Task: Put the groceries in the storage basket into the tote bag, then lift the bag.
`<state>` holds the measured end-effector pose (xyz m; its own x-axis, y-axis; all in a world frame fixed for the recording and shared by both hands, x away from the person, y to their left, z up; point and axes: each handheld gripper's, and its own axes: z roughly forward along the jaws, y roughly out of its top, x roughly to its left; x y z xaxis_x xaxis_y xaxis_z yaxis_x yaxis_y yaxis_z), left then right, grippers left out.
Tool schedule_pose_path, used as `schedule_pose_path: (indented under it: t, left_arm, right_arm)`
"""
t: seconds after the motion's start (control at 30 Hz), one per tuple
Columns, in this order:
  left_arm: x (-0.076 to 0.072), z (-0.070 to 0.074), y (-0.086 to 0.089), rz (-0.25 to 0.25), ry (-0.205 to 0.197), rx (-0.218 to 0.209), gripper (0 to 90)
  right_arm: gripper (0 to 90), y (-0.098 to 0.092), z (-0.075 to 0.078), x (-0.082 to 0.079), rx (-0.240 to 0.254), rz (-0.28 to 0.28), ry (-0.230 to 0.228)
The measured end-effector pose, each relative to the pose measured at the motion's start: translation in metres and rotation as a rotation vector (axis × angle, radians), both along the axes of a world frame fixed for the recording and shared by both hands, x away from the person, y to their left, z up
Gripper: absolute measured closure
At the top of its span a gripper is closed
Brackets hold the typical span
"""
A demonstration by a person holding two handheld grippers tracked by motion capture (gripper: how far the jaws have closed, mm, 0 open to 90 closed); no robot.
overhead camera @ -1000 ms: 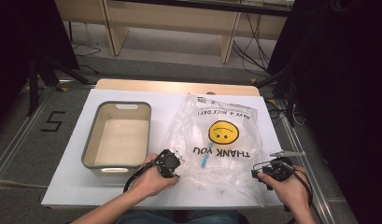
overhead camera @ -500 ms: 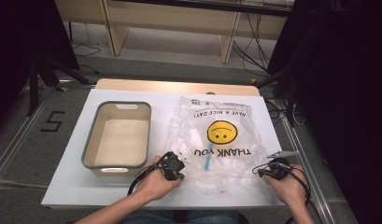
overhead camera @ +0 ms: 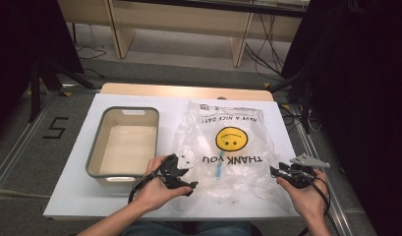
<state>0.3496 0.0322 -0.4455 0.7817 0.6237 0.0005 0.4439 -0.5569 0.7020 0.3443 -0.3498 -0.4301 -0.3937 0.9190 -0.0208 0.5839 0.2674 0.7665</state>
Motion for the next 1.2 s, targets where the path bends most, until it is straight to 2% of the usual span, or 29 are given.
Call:
schedule_pose_path:
  t: [0.1, 0.27, 0.9, 1.07, 1.2]
  left_arm:
    - [-0.004, 0.000, 0.005, -0.008, 0.005, -0.021, 22.6]
    - [-0.008, -0.002, 0.007, -0.005, 0.000, -0.017, 21.9]
    - [-0.016, -0.011, 0.008, 0.031, 0.042, 0.045, 22.5]
    - [-0.020, -0.013, 0.009, 0.055, 0.048, 0.076, 23.0]
    - [-0.022, -0.015, 0.008, 0.056, 0.061, 0.106, 23.0]
  right_arm:
    - [51.0, 0.001, -0.001, 0.001, 0.020, 0.004, -0.017]
    - [45.6, 0.002, -0.003, 0.001, 0.014, 0.006, -0.022]
    - [39.5, 0.003, -0.001, 0.001, 0.028, -0.003, -0.019]
    - [39.4, 0.003, -0.001, 0.000, 0.027, -0.005, -0.022]
    - [39.1, 0.001, -0.001, -0.001, 0.033, -0.008, -0.018]
